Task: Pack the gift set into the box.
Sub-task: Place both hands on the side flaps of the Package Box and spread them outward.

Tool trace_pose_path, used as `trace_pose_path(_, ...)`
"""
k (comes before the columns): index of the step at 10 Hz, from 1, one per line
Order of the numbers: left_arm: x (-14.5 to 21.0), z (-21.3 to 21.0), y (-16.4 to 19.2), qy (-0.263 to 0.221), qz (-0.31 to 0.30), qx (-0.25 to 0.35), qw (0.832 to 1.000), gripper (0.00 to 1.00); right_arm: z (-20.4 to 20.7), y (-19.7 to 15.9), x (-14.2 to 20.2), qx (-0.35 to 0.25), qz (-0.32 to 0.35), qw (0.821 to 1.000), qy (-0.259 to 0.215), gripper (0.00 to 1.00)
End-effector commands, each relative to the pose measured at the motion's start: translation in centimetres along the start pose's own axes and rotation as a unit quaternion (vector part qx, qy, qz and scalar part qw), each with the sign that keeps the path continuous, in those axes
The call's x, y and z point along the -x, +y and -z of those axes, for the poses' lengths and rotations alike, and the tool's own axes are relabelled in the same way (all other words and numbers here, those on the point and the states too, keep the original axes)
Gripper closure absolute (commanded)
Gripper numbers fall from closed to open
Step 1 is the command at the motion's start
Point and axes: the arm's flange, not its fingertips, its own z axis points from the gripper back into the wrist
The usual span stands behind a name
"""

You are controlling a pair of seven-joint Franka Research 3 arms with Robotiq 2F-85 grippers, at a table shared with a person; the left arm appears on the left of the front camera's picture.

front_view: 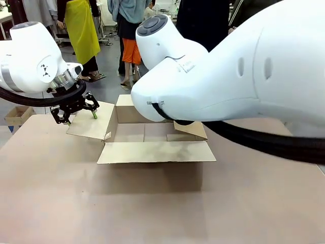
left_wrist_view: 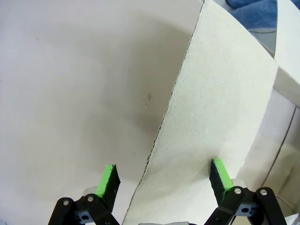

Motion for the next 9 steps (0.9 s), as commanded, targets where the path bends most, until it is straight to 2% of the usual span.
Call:
trace_pose_path(1,0.1,-0.1,-0.1,-0.002,-0.006,-0.008,1.000,0.00,-0.2,0.1,-3.8,0.015,-0.030,0.999,0.012,0.00)
trace_pose_path(5,0.1,-0.1,-0.1,-0.002,-0.006,-0.008,1.000,0.00,2.7,-1.0,-8.8,-0.002,-0.046,0.997,0.063,0.00)
trace_pose_path(9,0.1,-0.1,-0.1,-0.002,-0.006,-0.008,1.000,0.00,3.5,-0.4,-10.3,-0.036,-0.035,0.997,0.059,0.00)
